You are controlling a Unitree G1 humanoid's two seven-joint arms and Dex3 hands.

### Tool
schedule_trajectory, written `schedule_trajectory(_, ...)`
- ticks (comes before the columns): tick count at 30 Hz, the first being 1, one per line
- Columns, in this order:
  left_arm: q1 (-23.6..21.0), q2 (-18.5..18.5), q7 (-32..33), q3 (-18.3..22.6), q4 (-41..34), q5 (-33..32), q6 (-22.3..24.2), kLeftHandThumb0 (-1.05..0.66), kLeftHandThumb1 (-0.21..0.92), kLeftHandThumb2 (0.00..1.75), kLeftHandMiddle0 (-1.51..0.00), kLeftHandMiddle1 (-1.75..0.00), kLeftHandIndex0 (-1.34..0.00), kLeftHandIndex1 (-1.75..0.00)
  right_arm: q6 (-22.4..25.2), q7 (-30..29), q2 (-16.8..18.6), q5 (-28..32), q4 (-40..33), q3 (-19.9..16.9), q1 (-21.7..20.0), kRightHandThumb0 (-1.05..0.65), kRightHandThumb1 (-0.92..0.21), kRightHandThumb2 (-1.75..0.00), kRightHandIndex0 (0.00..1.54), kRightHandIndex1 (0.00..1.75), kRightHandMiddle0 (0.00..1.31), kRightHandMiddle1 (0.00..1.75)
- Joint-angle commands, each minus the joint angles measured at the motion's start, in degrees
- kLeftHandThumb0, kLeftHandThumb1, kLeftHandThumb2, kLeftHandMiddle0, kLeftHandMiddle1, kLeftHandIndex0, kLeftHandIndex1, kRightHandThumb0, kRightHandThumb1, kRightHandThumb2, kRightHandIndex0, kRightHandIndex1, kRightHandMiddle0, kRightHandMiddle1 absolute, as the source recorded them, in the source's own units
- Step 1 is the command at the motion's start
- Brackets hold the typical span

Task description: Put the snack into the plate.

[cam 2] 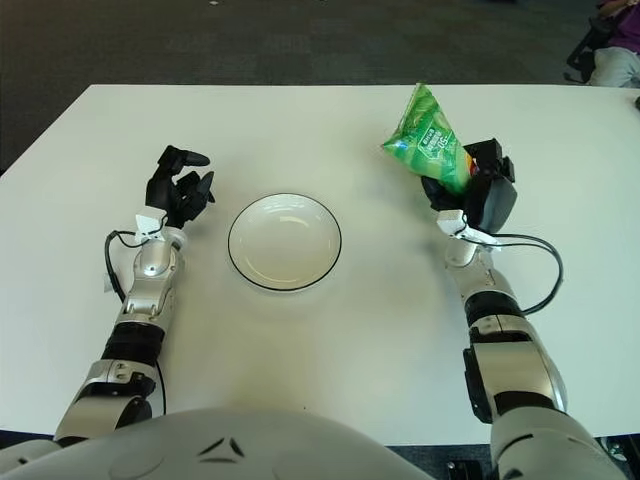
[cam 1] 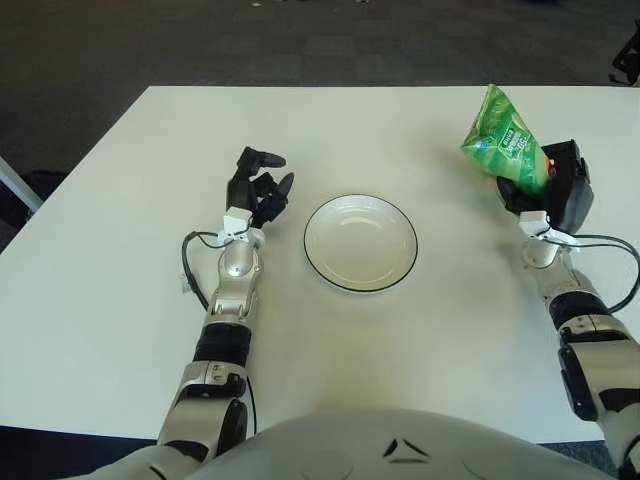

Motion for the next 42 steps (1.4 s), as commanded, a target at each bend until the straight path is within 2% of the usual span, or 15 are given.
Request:
schedule_trajectory(1, -0.8, 0.5, 0.4, 0.2, 0.6, 0.1, -0.8, -0.36, 0.92, 0.23, -0.98, -1.75, -0.51, -1.43, 1.4, 4.3, 1.3, 3.5, -6.8, -2.4, 1.6, -0.19, -0.79, -0.41, 0.76, 1.75, 0.54, 1.74)
schedule_trajectory(2, -0.9, 0.5, 0.4, 0.3, 0.7, 0.0, -0.8, -0.36, 0.92, 0.23, -0.98, -1.75, -0.51, -1.43, 1.8, 5.7, 1.8, 4.3, -8.7, -2.8, 2.1, -0.17, -0.84, -0.29, 0.77, 1.75, 0.56, 1.74)
schedule_trajectory(5, -1.0, 0.7, 0.2, 0.4, 1.0, -0.1, -0.9, -0.36, 0.92, 0.23, -0.98, -1.75, -0.51, -1.43, 2.8, 11.0, 2.9, 7.0, -15.2, -3.6, 3.9, -0.14, -0.89, -0.14, 0.79, 1.75, 0.6, 1.74)
schedule_trajectory(8, -1.0, 0.9, 0.0, 0.6, 1.1, -0.3, -0.9, -0.36, 0.92, 0.23, -0.98, -1.75, -0.51, -1.43, 3.5, 16.1, 3.7, 8.6, -21.3, -3.5, 5.6, -0.13, -0.91, -0.09, 0.81, 1.75, 0.62, 1.75)
schedule_trajectory(17, -1.2, 1.2, -0.1, 0.9, 1.5, -0.6, -0.8, -0.36, 0.92, 0.23, -0.98, -1.75, -0.51, -1.43, 4.0, 27.3, 5.0, 9.4, -29.8, -3.0, 6.9, -0.09, -0.92, -0.05, 0.88, 1.75, 0.67, 1.75)
schedule_trajectory(24, -1.3, 1.4, -0.2, 1.0, 1.7, -0.8, -0.8, -0.36, 0.92, 0.23, -0.98, -1.75, -0.51, -1.43, 4.8, 29.8, 4.8, 3.1, -33.4, -1.7, 7.0, -0.07, -0.92, -0.05, 0.89, 1.75, 0.67, 1.75)
schedule_trajectory(34, -1.5, 1.6, 0.2, 1.1, 2.3, -0.6, -0.7, -0.36, 0.92, 0.23, -0.97, -1.75, -0.51, -1.43, 4.8, 35.7, 6.2, 1.4, -35.9, 1.4, 5.9, -0.07, -0.92, -0.05, 0.9, 1.75, 0.66, 1.75)
schedule_trajectory(42, -1.6, 1.7, 0.3, 1.3, 2.5, -0.6, -0.7, -0.36, 0.92, 0.23, -0.97, -1.75, -0.51, -1.44, 3.5, 36.0, 5.2, -4.7, -36.0, 3.4, 4.7, -0.07, -0.92, -0.06, 0.89, 1.75, 0.66, 1.75)
